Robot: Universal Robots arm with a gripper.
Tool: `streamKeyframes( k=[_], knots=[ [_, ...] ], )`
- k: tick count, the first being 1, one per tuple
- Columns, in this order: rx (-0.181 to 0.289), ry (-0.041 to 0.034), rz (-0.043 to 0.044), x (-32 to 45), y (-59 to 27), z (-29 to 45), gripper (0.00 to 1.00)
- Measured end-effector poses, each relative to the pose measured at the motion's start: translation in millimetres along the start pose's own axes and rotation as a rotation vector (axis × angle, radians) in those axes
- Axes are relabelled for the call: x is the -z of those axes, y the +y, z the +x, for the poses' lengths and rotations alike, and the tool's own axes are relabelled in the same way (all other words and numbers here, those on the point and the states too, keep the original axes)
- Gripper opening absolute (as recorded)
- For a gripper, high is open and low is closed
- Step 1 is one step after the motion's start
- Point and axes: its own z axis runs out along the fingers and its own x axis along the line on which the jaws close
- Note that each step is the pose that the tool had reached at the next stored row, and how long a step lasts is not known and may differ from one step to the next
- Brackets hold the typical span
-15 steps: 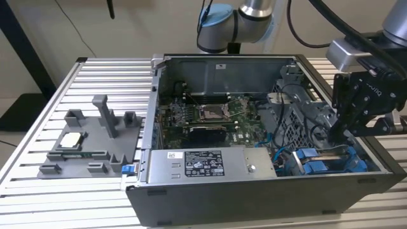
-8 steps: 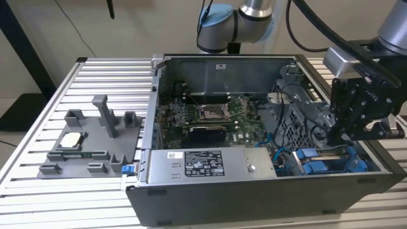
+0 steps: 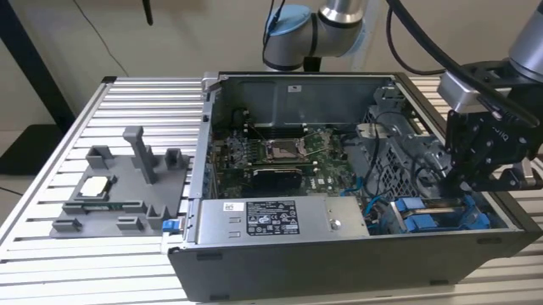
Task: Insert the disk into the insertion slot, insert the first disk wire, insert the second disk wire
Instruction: 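Insert the first disk wire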
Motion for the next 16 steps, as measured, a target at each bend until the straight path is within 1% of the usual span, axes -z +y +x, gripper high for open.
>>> streamKeyframes(
  k=[8, 14, 16],
  knots=[
    [0.000, -0.0154, 0.0075, -6.2, -4.9, 0.0, 0.19],
    [0.000, -0.0311, 0.0128, -10.7, -6.6, 0.0, 0.19],
    [0.000, -0.0322, 0.0130, -11.7, -7.1, 0.0, 0.19]
  ],
)
